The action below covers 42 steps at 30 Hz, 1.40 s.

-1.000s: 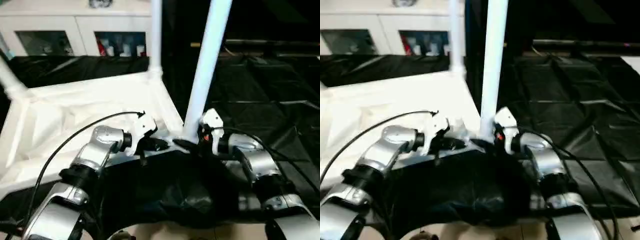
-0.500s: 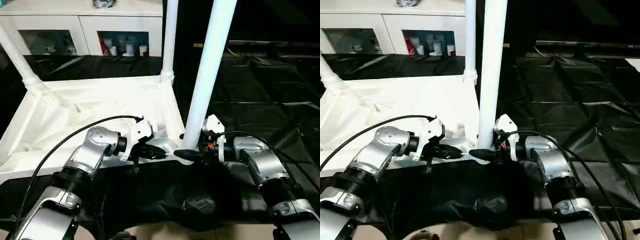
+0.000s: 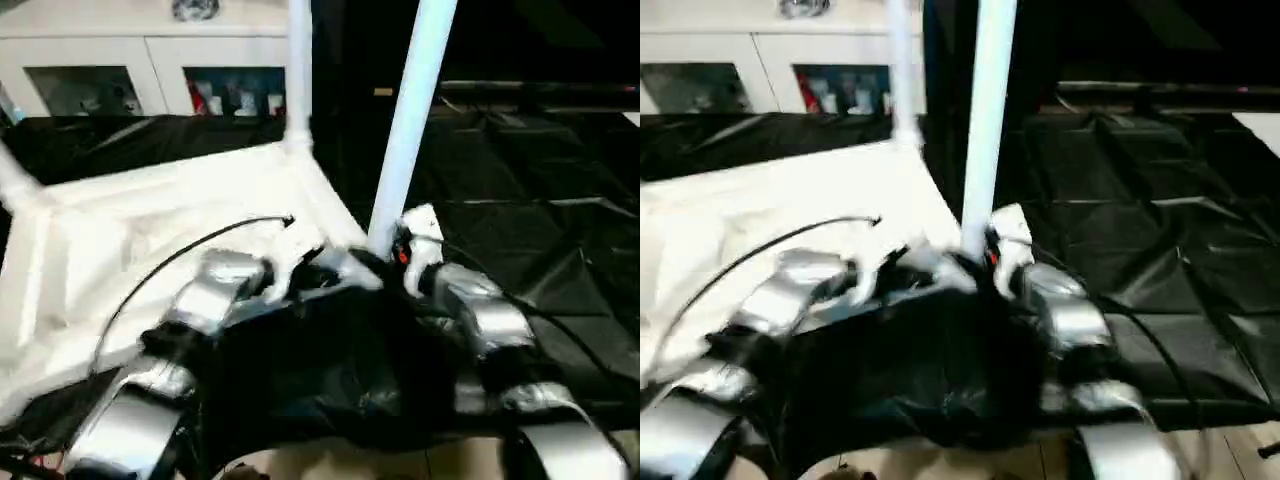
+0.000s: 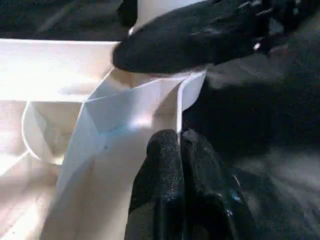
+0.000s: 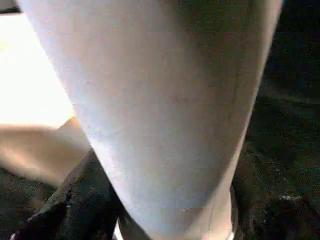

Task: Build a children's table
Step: Rotate leg to tighten

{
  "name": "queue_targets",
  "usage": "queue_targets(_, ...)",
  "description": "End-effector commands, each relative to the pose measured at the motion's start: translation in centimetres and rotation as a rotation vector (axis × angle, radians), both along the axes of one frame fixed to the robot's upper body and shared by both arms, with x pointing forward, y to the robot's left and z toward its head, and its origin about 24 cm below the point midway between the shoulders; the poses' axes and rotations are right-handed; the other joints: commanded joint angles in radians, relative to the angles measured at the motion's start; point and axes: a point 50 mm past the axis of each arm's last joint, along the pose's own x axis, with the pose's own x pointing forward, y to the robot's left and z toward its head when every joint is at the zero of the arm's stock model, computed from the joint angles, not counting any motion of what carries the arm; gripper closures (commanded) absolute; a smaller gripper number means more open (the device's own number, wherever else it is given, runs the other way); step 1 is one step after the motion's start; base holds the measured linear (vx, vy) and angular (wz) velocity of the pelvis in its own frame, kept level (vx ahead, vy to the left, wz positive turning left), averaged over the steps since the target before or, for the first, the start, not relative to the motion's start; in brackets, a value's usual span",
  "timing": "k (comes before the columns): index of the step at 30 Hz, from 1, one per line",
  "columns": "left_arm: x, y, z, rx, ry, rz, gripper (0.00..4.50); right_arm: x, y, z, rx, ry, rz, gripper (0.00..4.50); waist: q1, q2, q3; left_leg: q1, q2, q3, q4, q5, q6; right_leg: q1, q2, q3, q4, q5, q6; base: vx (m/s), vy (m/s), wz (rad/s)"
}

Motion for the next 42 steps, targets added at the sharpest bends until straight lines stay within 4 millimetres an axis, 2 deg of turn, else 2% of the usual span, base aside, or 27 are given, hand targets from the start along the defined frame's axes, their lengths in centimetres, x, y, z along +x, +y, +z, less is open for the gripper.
queue_targets(1, 0.8, -2.1, 2.0, -0.054, -0.079, 0.011, 4.50, -1.1, 2.8, -2.2, -0.002, 0.098, 0.027, 1.93, -0.003, 0.006, -0.070, 0.009, 0.012, -0.001, -0.069, -0.244, -0.015, 0.046, -0.043, 0.036, -0.078, -0.220, -0.200, 0.000, 0.000, 0.00)
queue_targets(5, 0.5, -2.4, 1.9, -0.059, -0.085, -0.015, 4.50, -1.2, 4.1, -1.8, 0.016, 0.058, 0.094, 1.93, -0.002, 0.008, -0.073, 0.006, 0.012, 0.001, -0.066, -0.220, 0.007, 0.051, -0.042, 0.034, -0.070, -0.126, -0.224, 0.000, 0.000, 0.00)
queue_targets(6, 0.5, -2.4, 1.8, -0.060, -0.085, -0.021, 4.50, -1.2, 4.3, -1.7, 0.028, 0.053, 0.101, 1.58, -0.002, 0.007, -0.073, 0.006, 0.011, 0.001, -0.065, -0.216, 0.013, 0.053, -0.041, 0.035, -0.068, -0.108, -0.231, 0.000, 0.000, 0.00)
queue_targets(8, 0.4, -2.2, 1.8, -0.063, -0.085, -0.034, 4.50, -1.1, 4.4, -1.2, 0.058, 0.037, 0.127, 1.23, -0.002, 0.004, -0.071, 0.007, 0.011, 0.002, -0.065, -0.227, 0.019, 0.054, -0.042, 0.035, -0.070, -0.119, -0.235, 0.000, 0.000, 0.00)
queue_targets(10, 0.2, -2.0, 1.7, -0.066, -0.082, -0.043, 4.50, -0.9, 4.2, -0.7, 0.073, 0.017, 0.151, 1.17, -0.003, 0.004, -0.070, 0.007, 0.012, 0.002, -0.067, -0.244, 0.023, 0.054, -0.044, 0.035, -0.074, -0.159, -0.230, 0.000, 0.000, 0.00)
queue_targets(12, 0.1, -1.7, 1.6, -0.067, -0.080, -0.050, 4.50, -0.7, 3.8, -0.3, 0.070, -0.004, 0.178, 0.85, -0.004, 0.003, -0.069, 0.007, 0.013, 0.001, -0.068, -0.248, 0.023, 0.054, -0.044, 0.035, -0.075, -0.175, -0.227, 0.000, 0.000, 0.00)
queue_targets(15, -0.2, -1.4, 1.6, -0.071, -0.078, -0.079, 4.50, -0.5, 3.1, 0.0, 0.047, -0.029, 0.229, 0.64, -0.005, 0.003, -0.070, 0.006, 0.014, 0.001, -0.066, -0.234, 0.029, 0.055, -0.045, 0.035, -0.072, -0.150, -0.236, 0.000, 0.000, 0.00)
queue_targets(19, -0.7, -0.7, 1.5, -0.075, -0.070, -0.133, 4.50, -0.8, 2.0, 0.4, 0.000, -0.053, 0.344, 0.30, -0.006, 0.003, -0.073, 0.004, 0.015, 0.003, -0.061, -0.200, 0.052, 0.057, -0.043, 0.034, -0.064, -0.082, -0.261, 0.000, 0.000, 0.00)
queue_targets(24, -1.5, 0.3, 1.3, -0.082, -0.048, -0.205, 4.50, -1.7, 0.3, 0.5, -0.025, -0.041, 0.502, 0.30, 0.005, 0.000, -0.073, 0.005, 0.019, 0.006, -0.059, -0.187, 0.069, 0.058, -0.042, 0.033, -0.060, -0.067, -0.271, 0.000, 0.000, 0.00)
queue_targets(31, -2.8, 1.2, 1.3, -0.086, -0.005, -0.313, 4.50, -2.8, -0.7, 0.6, -0.002, -0.007, 0.639, 0.30, 0.008, -0.001, -0.069, 0.006, 0.022, 0.007, -0.063, -0.224, 0.057, 0.051, -0.043, 0.034, -0.066, -0.144, -0.261, 0.000, 0.000, 0.00)
queue_targets(35, -3.3, 1.7, 1.1, -0.070, 0.027, -0.359, 4.50, -3.6, -1.0, 0.5, 0.011, 0.025, 0.721, 0.73, 0.011, -0.001, -0.069, 0.006, 0.022, 0.005, -0.064, -0.219, 0.052, 0.053, -0.043, 0.035, -0.066, -0.154, -0.251, 0.000, 0.000, 0.00)
queue_targets(42, -3.4, 1.9, 1.2, -0.063, 0.038, -0.367, 4.50, -4.0, -0.9, 0.5, 0.021, 0.041, 0.748, 1.34, 0.015, 0.000, -0.069, 0.009, 0.022, 0.005, -0.065, -0.231, 0.038, 0.050, -0.045, 0.036, -0.069, -0.182, -0.246, 0.000, 0.000, 0.00)
